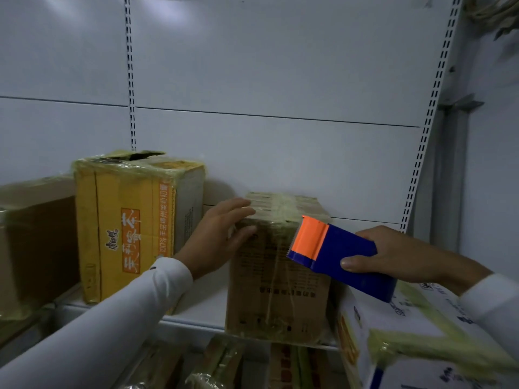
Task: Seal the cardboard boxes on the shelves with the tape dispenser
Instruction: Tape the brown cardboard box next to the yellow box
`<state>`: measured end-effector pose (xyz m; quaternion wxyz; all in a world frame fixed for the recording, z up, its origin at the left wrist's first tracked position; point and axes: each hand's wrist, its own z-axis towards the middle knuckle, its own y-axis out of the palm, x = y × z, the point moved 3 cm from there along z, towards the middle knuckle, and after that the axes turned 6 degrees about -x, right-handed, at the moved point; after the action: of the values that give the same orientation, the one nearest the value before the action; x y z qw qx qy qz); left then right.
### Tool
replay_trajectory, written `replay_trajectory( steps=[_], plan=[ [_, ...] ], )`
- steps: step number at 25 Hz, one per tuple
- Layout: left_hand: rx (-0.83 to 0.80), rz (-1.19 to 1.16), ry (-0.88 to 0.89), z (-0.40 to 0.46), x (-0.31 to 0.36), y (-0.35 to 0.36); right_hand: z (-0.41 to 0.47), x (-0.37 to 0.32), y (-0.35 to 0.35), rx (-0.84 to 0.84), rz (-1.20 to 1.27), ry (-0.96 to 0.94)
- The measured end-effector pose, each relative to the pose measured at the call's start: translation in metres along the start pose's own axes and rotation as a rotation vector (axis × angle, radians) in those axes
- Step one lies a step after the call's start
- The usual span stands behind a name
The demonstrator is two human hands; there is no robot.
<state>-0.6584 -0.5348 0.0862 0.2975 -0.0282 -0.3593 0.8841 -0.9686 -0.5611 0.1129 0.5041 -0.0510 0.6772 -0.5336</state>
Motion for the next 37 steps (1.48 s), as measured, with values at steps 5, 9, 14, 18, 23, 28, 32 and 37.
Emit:
replay_trajectory(
  steps=[5,9,14,18,23,28,32,37],
  plan=[
    [-0.225,-0.249,0.059,-0.003,0.028,-0.001,0.006,-0.020,0.012,-0.094,-0.042,-0.010],
    [-0.413,-0.556,-0.050,-0.006,0.032,0.005,0.011,-0.033,0.024,-0.159,-0.102,0.031],
    [-0.448,-0.873,-0.150,-0.019,0.028,0.003,0.019,-0.041,0.031,-0.204,-0.146,0.073],
    [-0.403,-0.938,-0.174,-0.024,0.021,0.000,0.025,-0.045,0.033,-0.213,-0.143,0.077],
    [-0.407,-0.955,-0.153,-0.027,0.017,0.002,0.028,-0.046,0.037,-0.230,-0.147,0.084],
    [-0.421,-1.091,-0.197,-0.031,0.010,0.009,0.030,-0.047,0.038,-0.263,-0.155,0.098],
    [-0.345,-0.854,-0.206,-0.026,0.008,0.010,0.034,-0.047,0.038,-0.272,-0.164,0.091],
    [-0.173,-0.702,-0.221,-0.009,-0.007,-0.019,0.043,-0.061,0.014,-0.270,-0.151,0.034]
  ],
)
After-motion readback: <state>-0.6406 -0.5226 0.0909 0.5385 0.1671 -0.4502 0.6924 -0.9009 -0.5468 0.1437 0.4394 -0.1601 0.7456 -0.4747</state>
